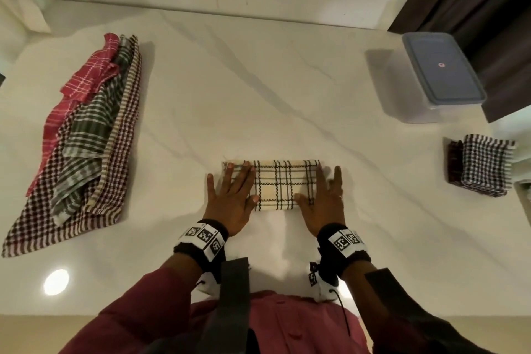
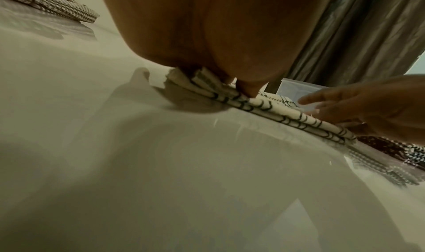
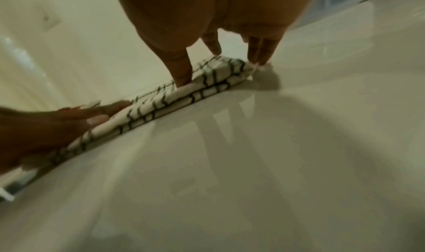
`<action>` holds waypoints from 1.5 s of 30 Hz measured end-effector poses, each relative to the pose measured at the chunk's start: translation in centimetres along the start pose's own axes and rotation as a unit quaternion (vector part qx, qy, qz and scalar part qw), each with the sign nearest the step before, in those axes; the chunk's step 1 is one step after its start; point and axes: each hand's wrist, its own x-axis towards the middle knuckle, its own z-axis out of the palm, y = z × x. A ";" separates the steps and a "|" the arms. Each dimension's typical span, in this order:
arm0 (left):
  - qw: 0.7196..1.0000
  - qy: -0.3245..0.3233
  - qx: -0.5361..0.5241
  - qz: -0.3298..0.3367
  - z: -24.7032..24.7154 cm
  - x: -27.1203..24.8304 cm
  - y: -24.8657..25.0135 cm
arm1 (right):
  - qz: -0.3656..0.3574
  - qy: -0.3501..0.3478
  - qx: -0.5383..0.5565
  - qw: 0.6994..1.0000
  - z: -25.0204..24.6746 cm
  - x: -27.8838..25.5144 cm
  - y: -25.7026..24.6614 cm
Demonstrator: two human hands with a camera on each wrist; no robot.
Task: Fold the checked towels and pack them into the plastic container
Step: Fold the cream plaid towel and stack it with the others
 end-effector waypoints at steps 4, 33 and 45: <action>0.999 0.036 -0.017 0.028 -0.2 -0.2 -0.1 | 0.148 0.000 0.217 0.965 -1.5 1.2 0.2; 0.948 -0.020 -0.294 -0.124 -2.7 -1.2 0.8 | -0.187 -0.170 0.034 0.967 2.7 -1.7 -5.2; 0.950 -0.042 -0.261 -0.163 -2.6 -1.4 2.2 | -0.114 -0.024 0.172 0.978 2.3 -1.1 -2.9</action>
